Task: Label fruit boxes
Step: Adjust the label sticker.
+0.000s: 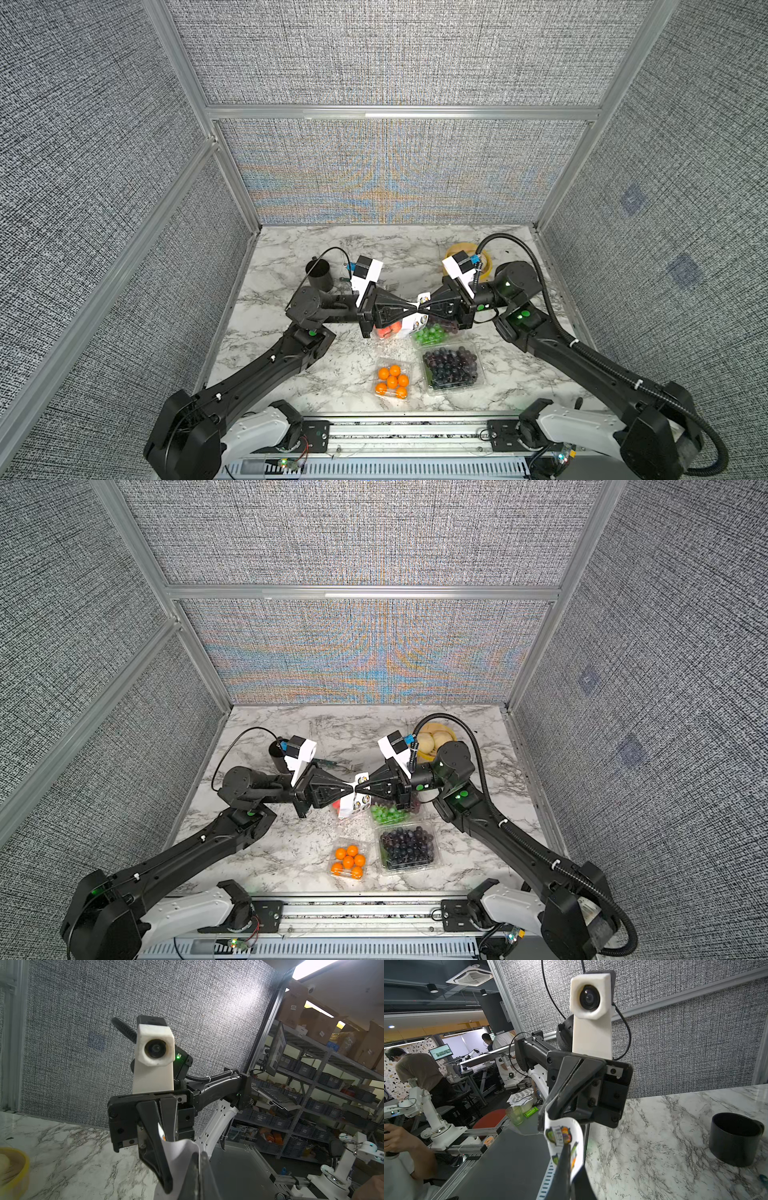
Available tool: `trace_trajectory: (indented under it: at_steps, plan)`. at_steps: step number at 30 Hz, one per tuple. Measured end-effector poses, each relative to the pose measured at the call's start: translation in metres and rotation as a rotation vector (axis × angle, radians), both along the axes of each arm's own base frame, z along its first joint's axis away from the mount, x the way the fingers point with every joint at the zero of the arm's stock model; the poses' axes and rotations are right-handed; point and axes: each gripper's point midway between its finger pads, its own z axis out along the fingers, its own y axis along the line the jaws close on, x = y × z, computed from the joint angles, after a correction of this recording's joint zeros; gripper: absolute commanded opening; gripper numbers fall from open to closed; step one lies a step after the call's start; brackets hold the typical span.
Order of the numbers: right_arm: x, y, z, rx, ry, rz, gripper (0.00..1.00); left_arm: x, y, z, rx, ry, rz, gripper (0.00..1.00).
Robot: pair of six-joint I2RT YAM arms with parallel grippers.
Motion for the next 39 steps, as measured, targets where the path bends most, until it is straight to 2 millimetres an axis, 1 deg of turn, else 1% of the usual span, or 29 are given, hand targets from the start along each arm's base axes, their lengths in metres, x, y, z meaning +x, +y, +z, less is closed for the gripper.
trace_trajectory:
  at_steps: [9,15,29,39]
  plan:
    - [-0.013,-0.003,0.003,0.007,-0.008,0.014,0.00,0.001,0.000,-0.002,0.015,-0.025,0.025,0.00]
    - [-0.017,-0.006,0.005,0.014,-0.031,0.009,0.00,0.001,0.002,-0.003,0.025,-0.031,0.046,0.00]
    - [-0.015,-0.008,0.003,0.006,-0.028,-0.018,0.00,0.002,0.005,-0.007,0.033,-0.023,0.074,0.00]
    - [-0.006,-0.006,-0.004,-0.019,-0.002,-0.046,0.00,-0.002,0.008,-0.009,0.027,-0.014,0.071,0.00]
